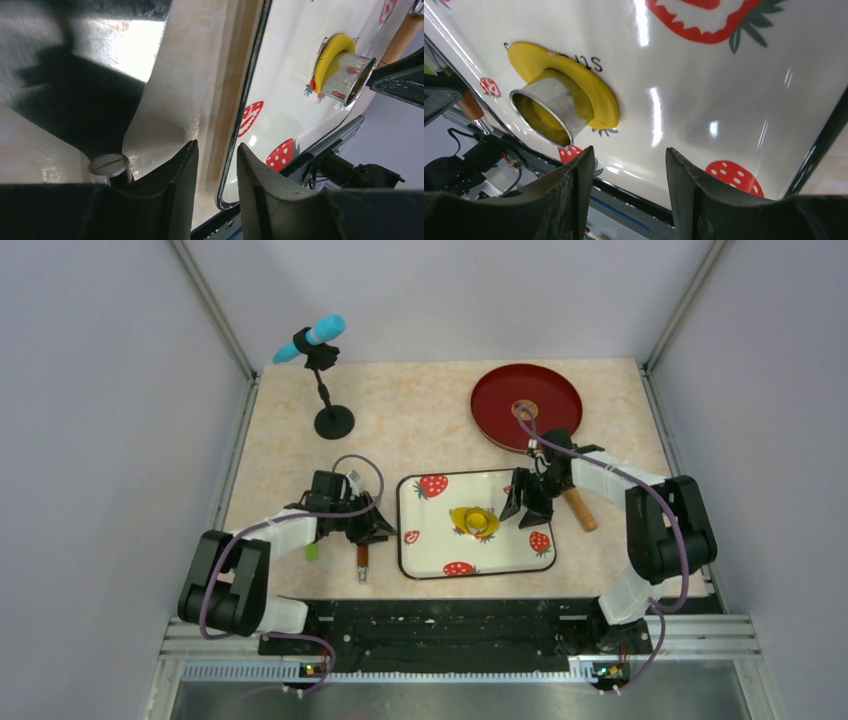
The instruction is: Roll out the dumpling wrappers from the dough
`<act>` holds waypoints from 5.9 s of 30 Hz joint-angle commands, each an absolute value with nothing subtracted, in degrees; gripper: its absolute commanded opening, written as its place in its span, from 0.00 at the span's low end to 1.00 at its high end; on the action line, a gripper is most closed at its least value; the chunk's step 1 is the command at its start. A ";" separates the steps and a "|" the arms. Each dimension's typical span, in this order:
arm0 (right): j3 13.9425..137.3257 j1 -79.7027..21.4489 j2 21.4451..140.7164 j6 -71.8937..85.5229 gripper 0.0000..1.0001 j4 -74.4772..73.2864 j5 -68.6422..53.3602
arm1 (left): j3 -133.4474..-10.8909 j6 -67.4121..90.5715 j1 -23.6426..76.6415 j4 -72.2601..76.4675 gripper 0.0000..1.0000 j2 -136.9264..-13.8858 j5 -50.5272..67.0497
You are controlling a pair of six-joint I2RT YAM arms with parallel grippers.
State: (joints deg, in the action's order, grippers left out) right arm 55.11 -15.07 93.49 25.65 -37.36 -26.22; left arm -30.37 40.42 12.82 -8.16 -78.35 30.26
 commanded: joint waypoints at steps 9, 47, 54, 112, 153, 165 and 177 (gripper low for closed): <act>56.32 -14.75 101.97 26.89 0.44 -33.89 -28.08 | -27.60 43.16 12.79 5.21 0.32 -85.71 35.68; 63.23 -20.56 112.77 26.23 0.08 -35.23 -22.59 | -27.16 43.35 14.23 8.59 0.00 -87.40 33.58; 65.60 -20.57 110.84 24.69 0.00 -37.83 -20.25 | -27.24 43.24 14.18 8.61 0.00 -87.59 33.61; 93.50 -23.81 115.66 21.37 0.00 -53.07 -15.65 | -28.12 42.68 14.85 7.47 0.00 -88.29 32.85; 101.84 -38.88 111.41 23.15 0.00 -59.24 -24.15 | -28.67 42.47 14.85 7.64 0.00 -89.71 33.30; 91.99 -39.21 101.80 26.16 0.00 -55.59 -26.81 | -28.74 42.45 14.85 7.51 0.00 -89.72 33.37; 90.03 -39.20 94.90 26.09 0.00 -57.28 -24.97 | -28.82 42.28 14.85 7.38 0.00 -89.70 33.48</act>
State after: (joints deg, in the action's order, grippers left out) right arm 90.35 -38.48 99.57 25.74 -57.69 -25.52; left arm -28.18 43.35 14.68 8.40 -88.03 37.36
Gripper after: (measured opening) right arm 0.005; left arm 0.056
